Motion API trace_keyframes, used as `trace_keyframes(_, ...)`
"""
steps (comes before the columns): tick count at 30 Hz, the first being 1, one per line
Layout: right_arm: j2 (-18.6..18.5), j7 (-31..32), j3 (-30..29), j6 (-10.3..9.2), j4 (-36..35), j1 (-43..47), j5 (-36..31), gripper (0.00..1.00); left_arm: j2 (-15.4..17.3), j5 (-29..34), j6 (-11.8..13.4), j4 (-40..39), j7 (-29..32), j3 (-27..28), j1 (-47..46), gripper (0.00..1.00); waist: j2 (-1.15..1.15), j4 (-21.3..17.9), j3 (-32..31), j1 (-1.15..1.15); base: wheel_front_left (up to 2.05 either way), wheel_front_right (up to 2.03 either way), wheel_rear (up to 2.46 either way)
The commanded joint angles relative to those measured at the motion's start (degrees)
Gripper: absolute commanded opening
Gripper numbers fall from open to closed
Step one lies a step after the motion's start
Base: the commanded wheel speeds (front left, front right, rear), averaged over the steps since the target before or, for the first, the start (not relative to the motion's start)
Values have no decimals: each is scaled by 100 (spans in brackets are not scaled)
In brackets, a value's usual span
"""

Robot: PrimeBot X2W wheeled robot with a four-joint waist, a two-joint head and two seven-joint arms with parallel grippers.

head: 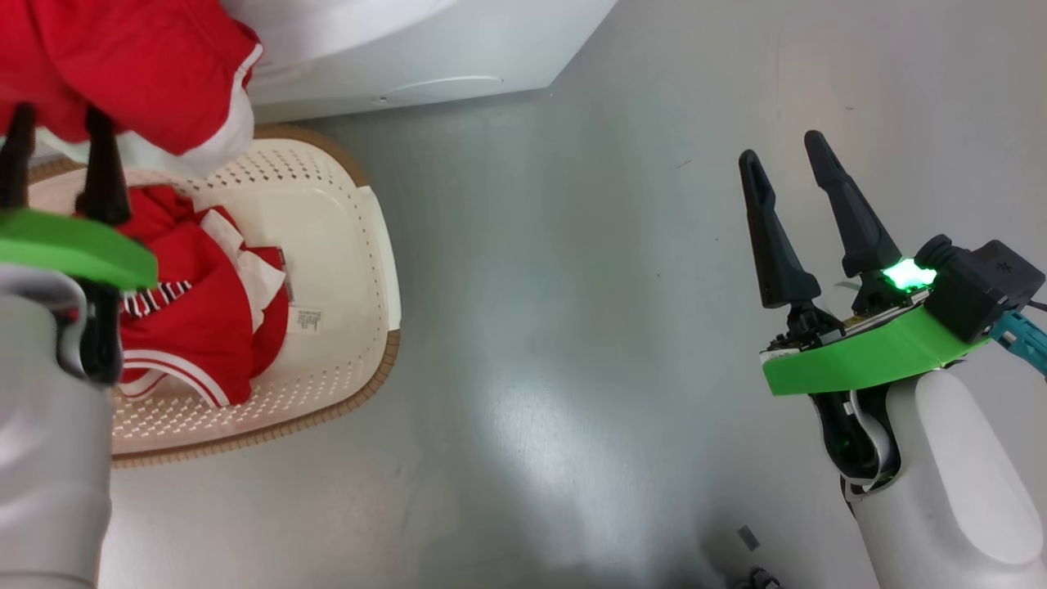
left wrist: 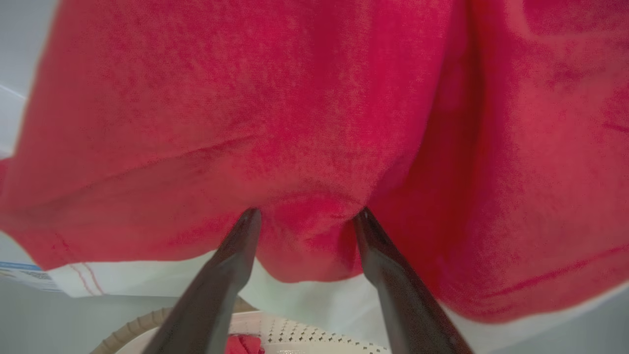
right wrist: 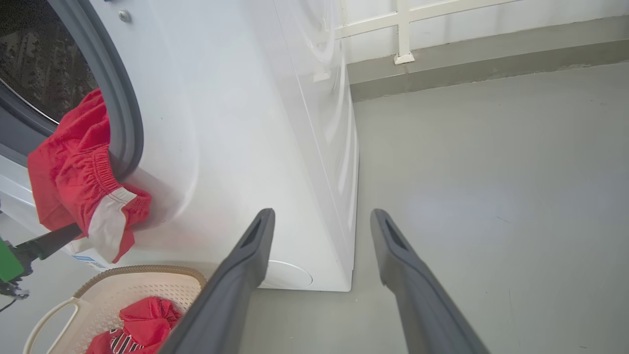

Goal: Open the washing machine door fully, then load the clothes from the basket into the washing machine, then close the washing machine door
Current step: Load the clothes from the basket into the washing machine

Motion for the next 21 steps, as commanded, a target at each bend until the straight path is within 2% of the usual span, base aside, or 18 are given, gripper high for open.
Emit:
trace_keyframes(1,30,-26,104,9,-150,40,-42,100,269,-61,-16,34,-28,89,-130,100,0,-20,35,0,0,0,0)
trace_keyframes(7,55,-26,120,9,-154,-4,-52,100,331,-123,-16,527,-29,60,-714,100,0,-84,111,0,0,0,0)
trace_keyframes(14,84,-26,85,9,-164,26,-71,100,382,31,-16,470,-30,174,-861,100,0,-118,121,0,0,0,0)
trace_keyframes(16,79,-26,80,9,-157,23,-78,100,363,73,-16,421,-30,220,-820,17,0,-99,103,0,0,0,0)
trace_keyframes(17,75,-26,78,9,-155,20,-81,100,350,80,-16,398,-30,209,-794,0,0,-86,99,0,0,0,0)
trace_keyframes(21,61,-26,94,9,-139,14,-91,100,328,51,-16,365,-30,137,-700,0,0,-30,75,0,0,0,0)
